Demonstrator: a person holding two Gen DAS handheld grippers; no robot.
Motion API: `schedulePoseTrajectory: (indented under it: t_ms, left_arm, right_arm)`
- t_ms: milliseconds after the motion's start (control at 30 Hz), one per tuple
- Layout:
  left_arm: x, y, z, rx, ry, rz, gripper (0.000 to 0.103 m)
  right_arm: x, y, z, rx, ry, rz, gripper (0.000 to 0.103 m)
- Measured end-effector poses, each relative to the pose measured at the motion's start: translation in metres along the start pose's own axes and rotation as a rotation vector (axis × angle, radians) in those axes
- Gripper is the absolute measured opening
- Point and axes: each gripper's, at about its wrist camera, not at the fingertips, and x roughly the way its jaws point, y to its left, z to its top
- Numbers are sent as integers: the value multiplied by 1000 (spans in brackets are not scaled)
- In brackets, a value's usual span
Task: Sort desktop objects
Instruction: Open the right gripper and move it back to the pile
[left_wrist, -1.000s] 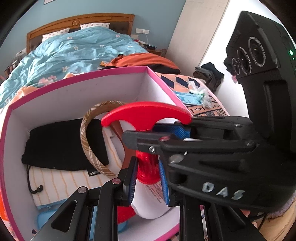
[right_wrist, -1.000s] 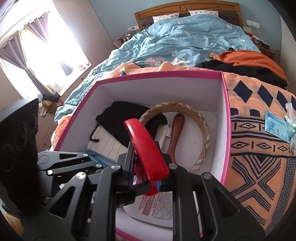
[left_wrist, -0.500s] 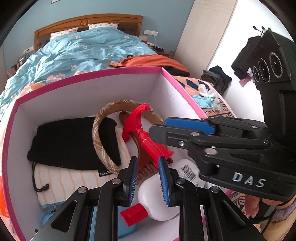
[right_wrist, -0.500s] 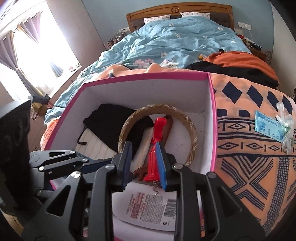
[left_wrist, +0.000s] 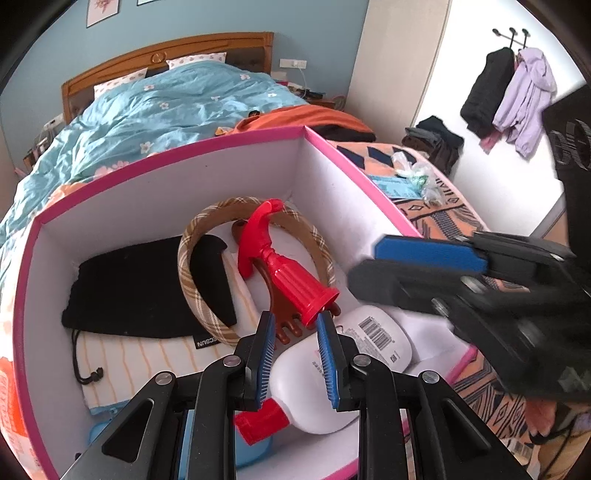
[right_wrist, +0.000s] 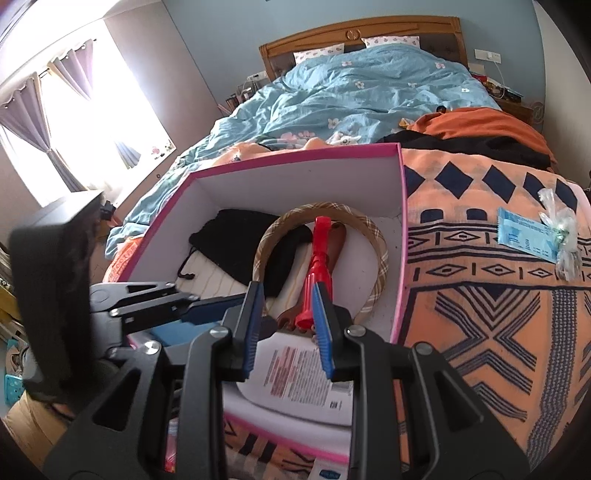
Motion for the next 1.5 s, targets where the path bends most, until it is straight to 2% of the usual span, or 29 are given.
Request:
schedulePoseTrajectory:
  t_ms: [100, 300, 367, 433, 533, 567, 667, 833, 1000, 1133, 1267, 1333, 1500]
  left_arm:
    - [6, -3, 8, 13, 17, 25, 24]
    - [34, -3, 28, 40, 103, 157, 24]
    - [34, -2, 29, 40, 122, 168, 24]
    - [36, -3, 26, 58, 139, 237, 24]
    - [36, 3, 25, 38, 149, 268, 24]
    - [33, 4, 25, 32, 137, 265, 23]
    - [22, -2, 23, 42, 81, 166, 24]
    - [-1, -16, 11, 67, 8, 108, 24]
    - [-44, -31, -12, 106, -109, 26, 29]
    - [-75, -47, -37, 172, -170, -41, 30]
    - [-85, -67, -58, 250, -182, -82, 34]
    - [-82, -78, -70, 299, -176, -64, 34]
    - [-55, -93, -88, 337, -92, -58, 35]
  right_arm:
    - [-10, -2, -4, 8, -23, 10, 38]
    - [-27, -8, -10, 22, -63, 23, 38]
    - [-31, -9, -12, 16, -69, 24, 39]
    - [-33, -9, -13, 9, -74, 25, 40]
    - [-35, -11, -16, 14, -80, 33, 44]
    - [-34, -11, -16, 15, -78, 36, 44]
    - [-34, -14, -19, 20, -80, 44, 44]
    - [-46, -16, -32, 15, -91, 59, 44]
    - [-62, -17, -62, -28, -64, 54, 44]
    - [-69, -17, -88, -46, -17, 49, 44]
    - [-70, -13, -115, -65, 38, 28, 44]
    - [-70, -9, -127, -76, 63, 19, 44]
    - [-63, 6, -162, -112, 131, -35, 44]
